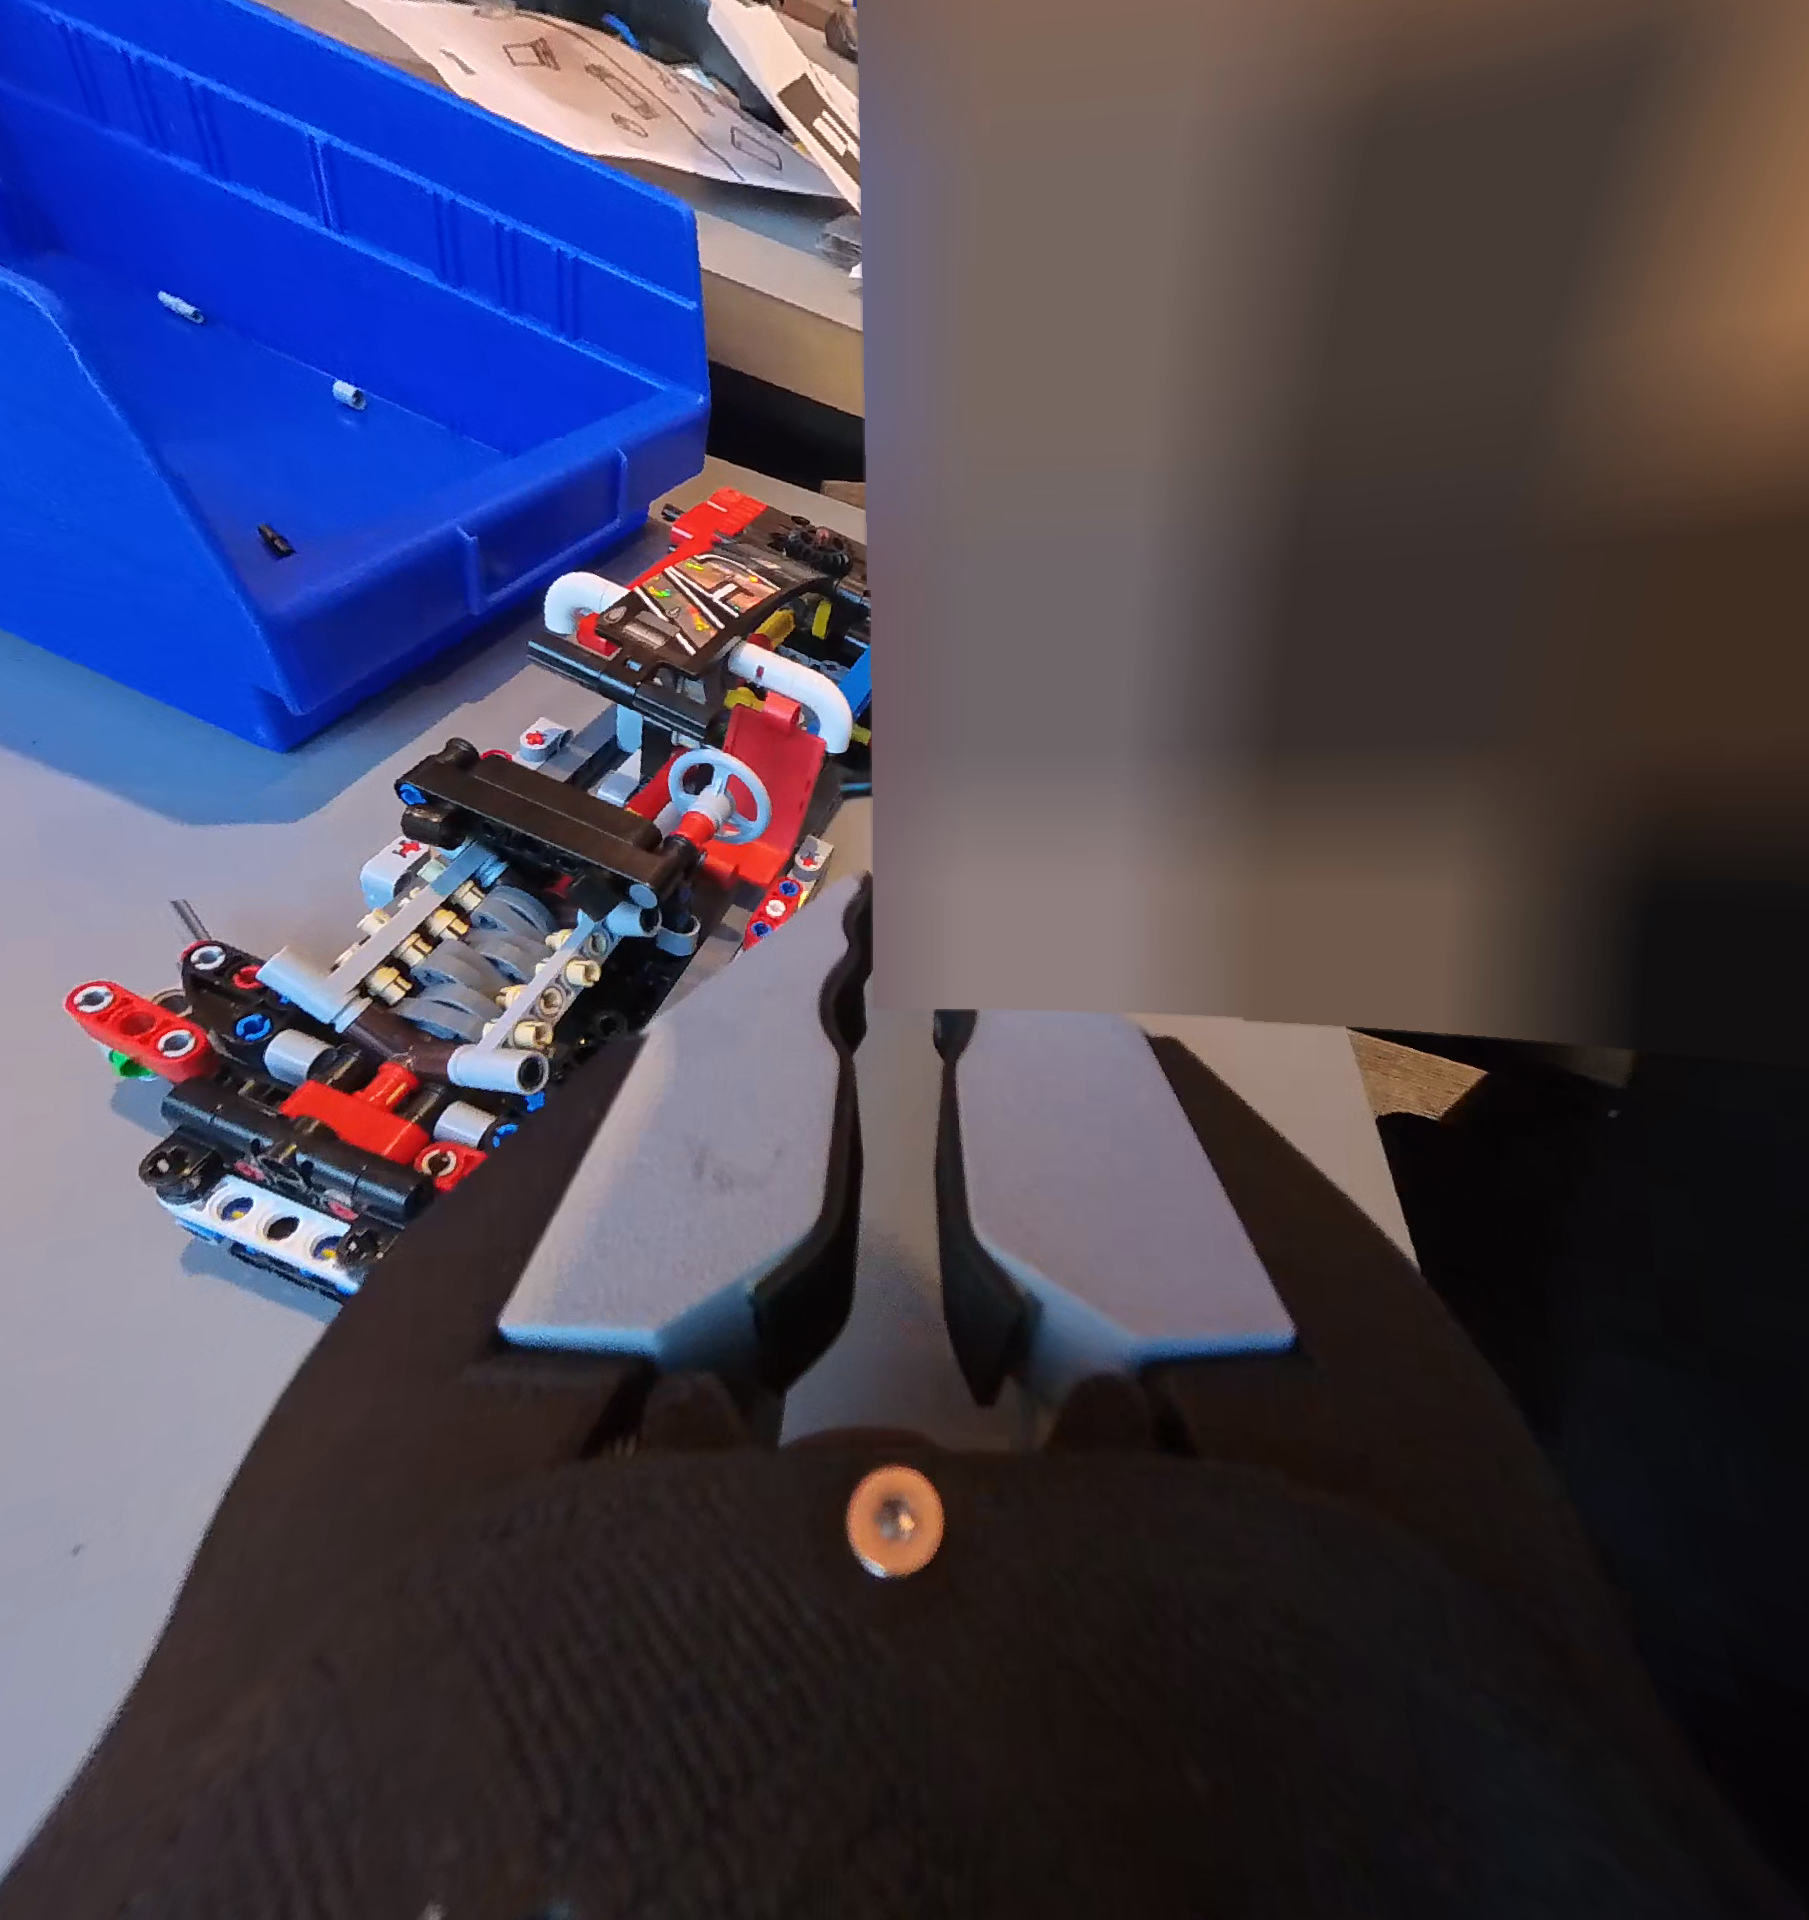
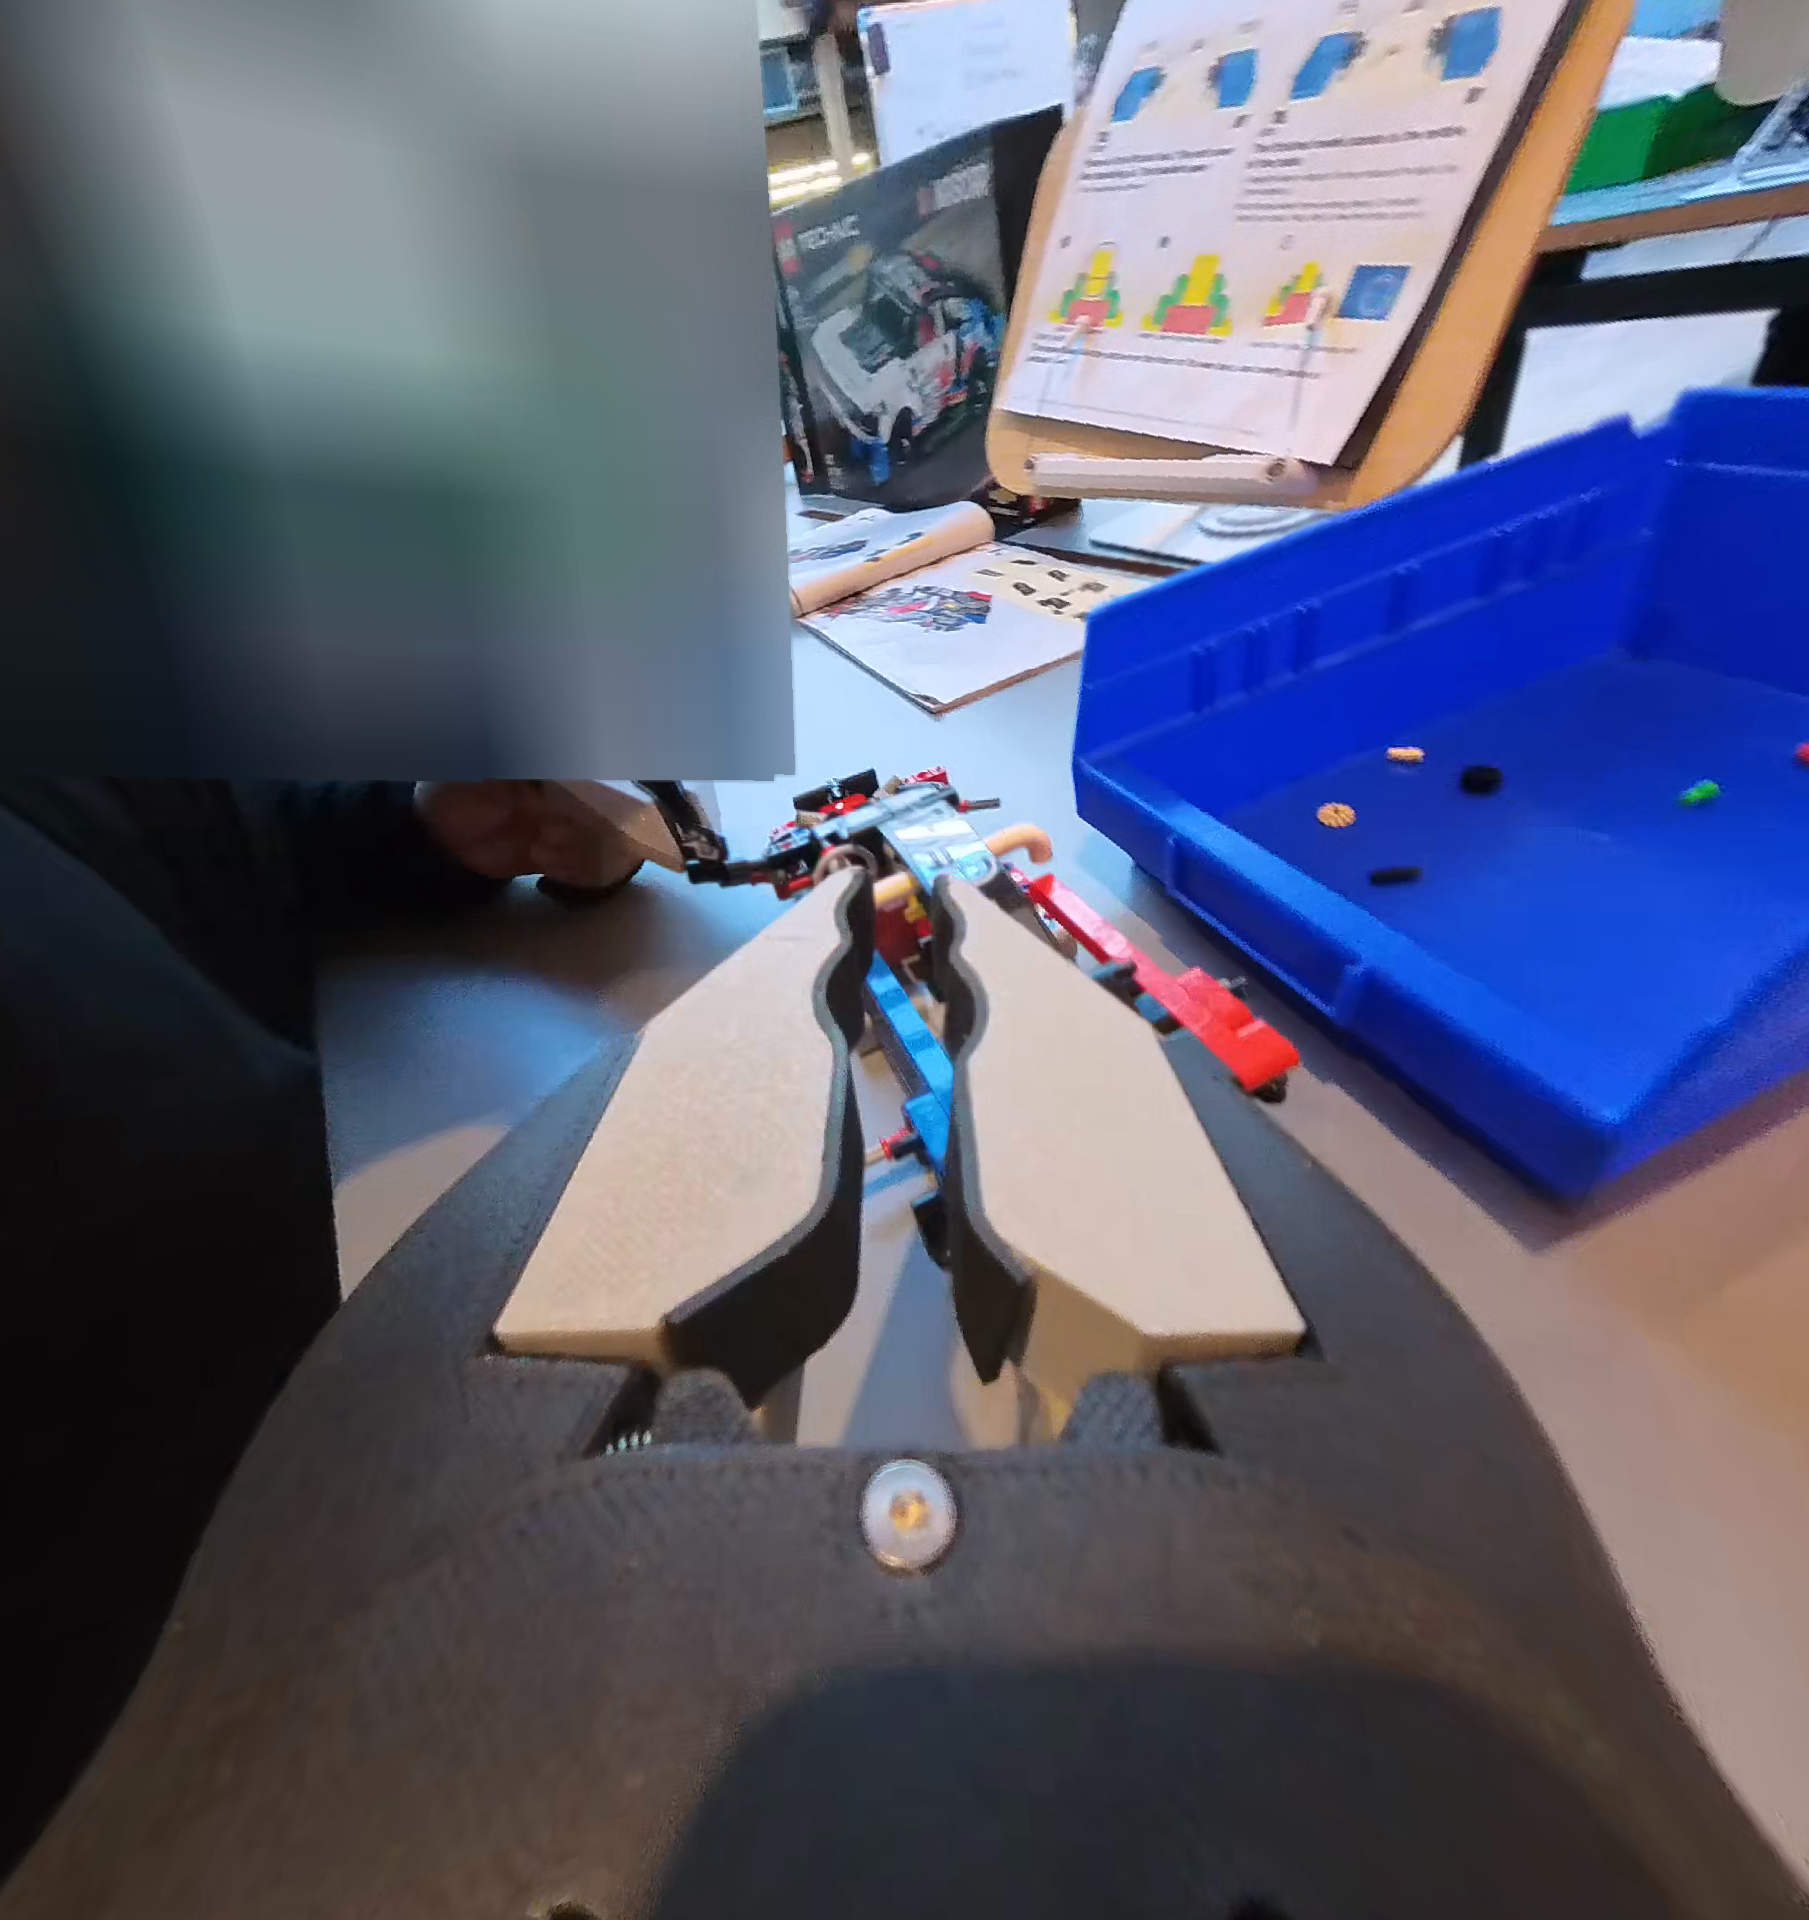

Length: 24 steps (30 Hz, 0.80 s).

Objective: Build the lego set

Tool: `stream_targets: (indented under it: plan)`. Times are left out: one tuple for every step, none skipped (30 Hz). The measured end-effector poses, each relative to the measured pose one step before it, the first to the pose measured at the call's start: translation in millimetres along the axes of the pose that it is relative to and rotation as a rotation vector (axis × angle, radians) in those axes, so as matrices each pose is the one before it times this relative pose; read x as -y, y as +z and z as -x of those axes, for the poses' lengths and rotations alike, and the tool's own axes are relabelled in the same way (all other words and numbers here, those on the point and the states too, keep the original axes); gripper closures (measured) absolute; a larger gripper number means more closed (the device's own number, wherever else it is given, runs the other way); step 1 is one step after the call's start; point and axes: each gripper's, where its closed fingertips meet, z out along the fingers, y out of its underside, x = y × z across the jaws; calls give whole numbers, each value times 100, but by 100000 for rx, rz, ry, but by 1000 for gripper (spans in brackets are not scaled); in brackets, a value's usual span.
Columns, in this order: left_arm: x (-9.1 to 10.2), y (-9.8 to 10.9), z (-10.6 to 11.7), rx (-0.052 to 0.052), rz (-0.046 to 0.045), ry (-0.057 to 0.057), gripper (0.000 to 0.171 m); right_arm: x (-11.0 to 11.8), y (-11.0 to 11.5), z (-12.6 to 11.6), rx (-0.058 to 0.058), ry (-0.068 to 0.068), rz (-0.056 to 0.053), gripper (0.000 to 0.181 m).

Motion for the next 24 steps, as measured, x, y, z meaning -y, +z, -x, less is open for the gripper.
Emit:
stream_targets:
  plan:
    - [-46, 41, 8, 208, 329, 161, 167, -262, -236, -223, -1203, 859, -91, 172]
    - [16, 12, -27, 44, -74, 404, 167, -294, -131, -169, -1124, 548, 466, 169]
    - [39, 5, -32, 80, -236, 490, 167, -407, -4, -131, -925, 280, 1498, 165]
    - [22, -4, -49, 15, -139, 512, 167, -542, 120, -16, -297, 115, 2569, 160]
    - [-22, 8, -60, -111, 200, 462, 167, -626, 223, 57, 131, 41, 3425, 154]
    - [-22, 16, -23, 214, 220, 397, 167, -704, 270, -6, -322, -183, 4074, 148]
    - [-3, -8, -11, 275, 85, 456, 167, -758, 308, -146, -1078, -513, 4571, 144]
    - [14, -16, -33, 93, 18, 483, 167, -687, 289, -173, -1037, -718, 4285, 139]
    - [19, -29, -9, 218, -17, 351, 167, -464, 230, -194, -897, -463, 3118, 136]
    - [43, -38, 12, 229, -103, 295, 167, -248, 147, -285, -990, 142, 2110, 134]
    - [52, -55, 4, 91, -85, 128, 167, -40, 51, -301, -628, 549, 1085, 130]
    - [102, -86, 9, 102, -320, 193, 167, 102, -64, -263, -156, 530, 209, 127]
    - [129, -100, 30, 330, -384, 516, 167, 52, -164, -460, -1014, 490, 320, 124]
    - [131, -123, 87, 571, -273, 851, 167, -116, -236, -702, -1968, 749, 1133, 120]
    - [138, -147, 97, 604, -402, 1001, 167, -233, -276, -659, -1199, 1196, 1606, 117]
    - [126, -123, 89, 365, -481, 521, 167, -181, -303, -581, -511, 1624, 980, 116]
    - [89, -97, 108, 186, -391, -98, 168, 58, -220, -521, -26, 2445, -689, 116]
    - [52, -50, 45, -195, -293, -391, 168, 304, -56, -244, 1450, 3524, -1754, 118]
    - [45, -34, -21, -517, -400, -438, 168, 182, 56, -4, 1938, 2560, 234, 126]
    - [78, -2, -63, -517, -624, -138, 168, 172, 152, 38, 307, 1256, 1077, 135]
    - [36, 5, -118, -518, -352, 469, 168, 255, 202, 204, -798, -434, 897, 147]
    - [48, 4, -156, -444, -186, 1105, 167, 371, 170, 394, -1094, -2087, 168, 150]
    - [62, 4, -196, -525, -212, 1492, 167, 373, 96, 375, -1777, -2549, -162, 148]
    - [56, 6, -185, -301, -172, 1513, 167, 265, -57, 69, -3627, -2268, 398, 154]
